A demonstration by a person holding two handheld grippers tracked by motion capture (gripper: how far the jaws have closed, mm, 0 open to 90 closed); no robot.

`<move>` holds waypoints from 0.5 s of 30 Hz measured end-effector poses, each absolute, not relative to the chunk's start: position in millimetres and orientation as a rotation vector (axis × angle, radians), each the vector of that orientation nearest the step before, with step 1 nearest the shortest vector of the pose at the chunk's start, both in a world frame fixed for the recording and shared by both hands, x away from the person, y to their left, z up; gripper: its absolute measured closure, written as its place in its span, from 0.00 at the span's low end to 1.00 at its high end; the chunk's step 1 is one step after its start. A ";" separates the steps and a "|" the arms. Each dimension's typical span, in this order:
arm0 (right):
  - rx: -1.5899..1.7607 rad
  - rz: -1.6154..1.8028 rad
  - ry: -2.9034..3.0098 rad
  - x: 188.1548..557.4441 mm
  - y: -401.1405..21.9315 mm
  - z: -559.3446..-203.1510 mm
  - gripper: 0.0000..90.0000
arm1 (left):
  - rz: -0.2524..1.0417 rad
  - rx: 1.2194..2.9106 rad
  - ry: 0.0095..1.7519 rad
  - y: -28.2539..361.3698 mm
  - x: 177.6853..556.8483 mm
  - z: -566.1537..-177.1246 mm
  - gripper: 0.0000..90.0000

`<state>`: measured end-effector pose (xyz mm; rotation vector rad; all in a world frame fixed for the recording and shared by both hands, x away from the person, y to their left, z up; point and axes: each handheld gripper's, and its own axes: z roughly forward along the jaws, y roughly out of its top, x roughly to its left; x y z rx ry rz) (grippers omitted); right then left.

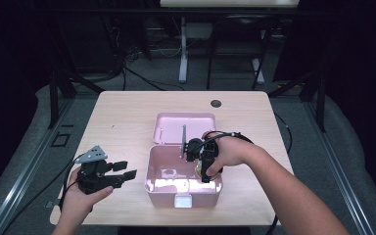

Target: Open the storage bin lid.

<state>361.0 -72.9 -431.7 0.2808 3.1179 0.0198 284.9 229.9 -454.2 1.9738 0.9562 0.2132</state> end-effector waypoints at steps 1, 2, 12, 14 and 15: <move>0.272 0.015 3.117 360.9 -72.4 -432.9 0.22 | 0.214 1.973 0.956 230.0 284.9 -454.2 0.52; 0.265 0.018 3.120 360.7 -72.0 -434.0 0.22 | 0.214 1.973 0.956 230.1 285.0 -454.1 0.52; 0.205 -0.020 3.114 360.7 -70.0 -443.1 0.22 | 0.214 1.971 0.957 229.9 285.1 -454.6 0.52; 0.215 -0.004 3.125 360.8 -70.2 -446.0 0.22 | 0.213 1.974 0.955 229.5 285.3 -455.0 0.52; 0.216 0.002 3.126 361.1 -70.5 -447.9 0.22 | 0.217 1.972 0.956 229.1 285.3 -455.3 0.52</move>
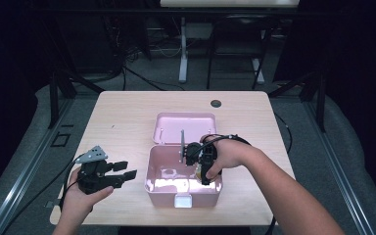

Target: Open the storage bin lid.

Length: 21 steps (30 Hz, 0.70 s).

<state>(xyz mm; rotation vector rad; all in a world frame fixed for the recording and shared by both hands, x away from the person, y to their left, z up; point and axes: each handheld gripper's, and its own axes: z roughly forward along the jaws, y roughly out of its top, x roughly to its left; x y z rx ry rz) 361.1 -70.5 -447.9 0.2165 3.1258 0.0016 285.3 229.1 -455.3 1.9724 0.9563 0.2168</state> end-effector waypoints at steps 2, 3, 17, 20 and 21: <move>0.204 -0.021 3.121 361.6 -70.9 -451.6 0.22 | 0.218 1.976 0.959 228.8 285.1 -455.1 0.52; 0.203 -0.028 3.119 361.9 -71.1 -453.0 0.22 | 0.217 1.977 0.956 228.9 285.2 -455.1 0.52; 0.210 -0.030 3.132 363.8 -69.6 -474.4 0.22 | 0.215 1.978 0.954 229.1 285.9 -456.0 0.52; 0.213 -0.018 3.140 363.7 -69.8 -477.5 0.22 | 0.213 1.976 0.955 228.6 285.8 -456.2 0.52; 0.200 -0.027 3.139 363.3 -69.4 -478.7 0.22 | 0.211 1.974 0.958 228.3 285.7 -456.4 0.52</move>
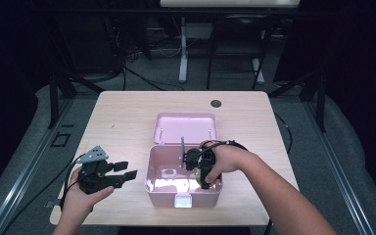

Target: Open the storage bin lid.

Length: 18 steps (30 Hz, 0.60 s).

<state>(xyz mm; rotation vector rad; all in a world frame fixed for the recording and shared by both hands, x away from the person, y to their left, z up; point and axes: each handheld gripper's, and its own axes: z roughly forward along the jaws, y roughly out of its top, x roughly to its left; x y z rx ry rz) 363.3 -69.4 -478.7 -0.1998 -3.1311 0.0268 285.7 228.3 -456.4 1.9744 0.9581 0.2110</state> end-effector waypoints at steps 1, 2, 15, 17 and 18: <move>-0.189 0.034 -3.136 362.9 -69.1 -479.6 0.22 | 0.209 1.980 0.954 228.2 285.9 -456.5 0.52; -0.180 0.047 -3.138 362.6 -68.7 -481.3 0.22 | 0.209 1.982 0.953 228.0 285.9 -456.6 0.52; -0.163 0.076 -3.149 362.0 -65.8 -489.7 0.22 | 0.208 1.983 0.952 227.9 286.0 -456.9 0.52; -0.171 0.066 -3.140 362.3 -66.5 -491.6 0.22 | 0.209 1.983 0.952 227.9 285.9 -456.9 0.52; -0.180 0.064 -3.139 361.8 -67.0 -493.1 0.22 | 0.209 1.982 0.952 228.0 286.0 -456.9 0.52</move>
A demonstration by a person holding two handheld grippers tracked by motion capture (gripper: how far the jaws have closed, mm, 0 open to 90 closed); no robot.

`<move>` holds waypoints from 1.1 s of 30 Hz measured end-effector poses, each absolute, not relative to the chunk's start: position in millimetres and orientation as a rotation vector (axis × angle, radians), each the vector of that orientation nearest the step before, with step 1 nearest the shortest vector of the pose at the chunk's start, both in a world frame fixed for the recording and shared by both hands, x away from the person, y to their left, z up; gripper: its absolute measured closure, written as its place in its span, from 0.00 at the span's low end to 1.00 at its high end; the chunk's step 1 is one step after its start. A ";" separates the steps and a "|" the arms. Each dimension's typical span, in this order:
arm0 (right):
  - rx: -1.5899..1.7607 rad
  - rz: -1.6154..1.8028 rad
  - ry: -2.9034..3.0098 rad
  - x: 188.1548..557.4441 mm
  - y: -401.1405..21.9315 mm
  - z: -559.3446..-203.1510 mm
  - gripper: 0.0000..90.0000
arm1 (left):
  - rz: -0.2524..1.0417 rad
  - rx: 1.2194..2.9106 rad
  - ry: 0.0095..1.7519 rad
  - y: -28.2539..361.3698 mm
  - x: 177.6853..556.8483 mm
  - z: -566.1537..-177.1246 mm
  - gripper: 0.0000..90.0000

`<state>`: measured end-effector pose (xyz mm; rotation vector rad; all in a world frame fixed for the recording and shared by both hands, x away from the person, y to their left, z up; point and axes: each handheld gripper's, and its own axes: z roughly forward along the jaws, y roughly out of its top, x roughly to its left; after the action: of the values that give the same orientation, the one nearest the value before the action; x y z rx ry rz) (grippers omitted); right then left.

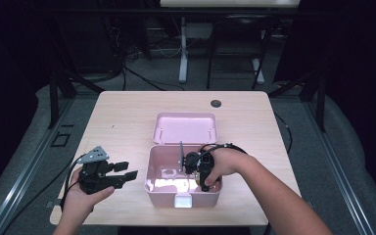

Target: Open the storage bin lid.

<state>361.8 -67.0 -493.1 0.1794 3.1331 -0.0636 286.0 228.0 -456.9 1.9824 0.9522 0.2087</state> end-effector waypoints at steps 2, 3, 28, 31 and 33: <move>0.174 -0.059 3.128 361.1 -67.8 -495.3 0.22 | 0.209 1.982 0.953 228.0 286.2 -457.1 0.52; 0.166 -0.053 3.131 361.1 -68.0 -496.0 0.22 | 0.209 1.983 0.953 227.9 286.2 -457.1 0.52; 0.150 -0.026 3.116 363.0 -69.3 -503.9 0.22 | 0.210 1.983 0.954 226.6 286.7 -458.6 0.52; 0.154 -0.014 3.121 363.7 -69.4 -504.9 0.22 | 0.210 1.984 0.954 226.3 286.8 -458.8 0.52; 0.173 -0.002 3.133 363.8 -69.6 -506.3 0.22 | 0.208 1.985 0.954 226.4 286.8 -458.8 0.52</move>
<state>363.8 -69.6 -506.3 0.1733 3.1329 -0.0023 286.8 226.4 -458.8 1.9845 0.9536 0.2076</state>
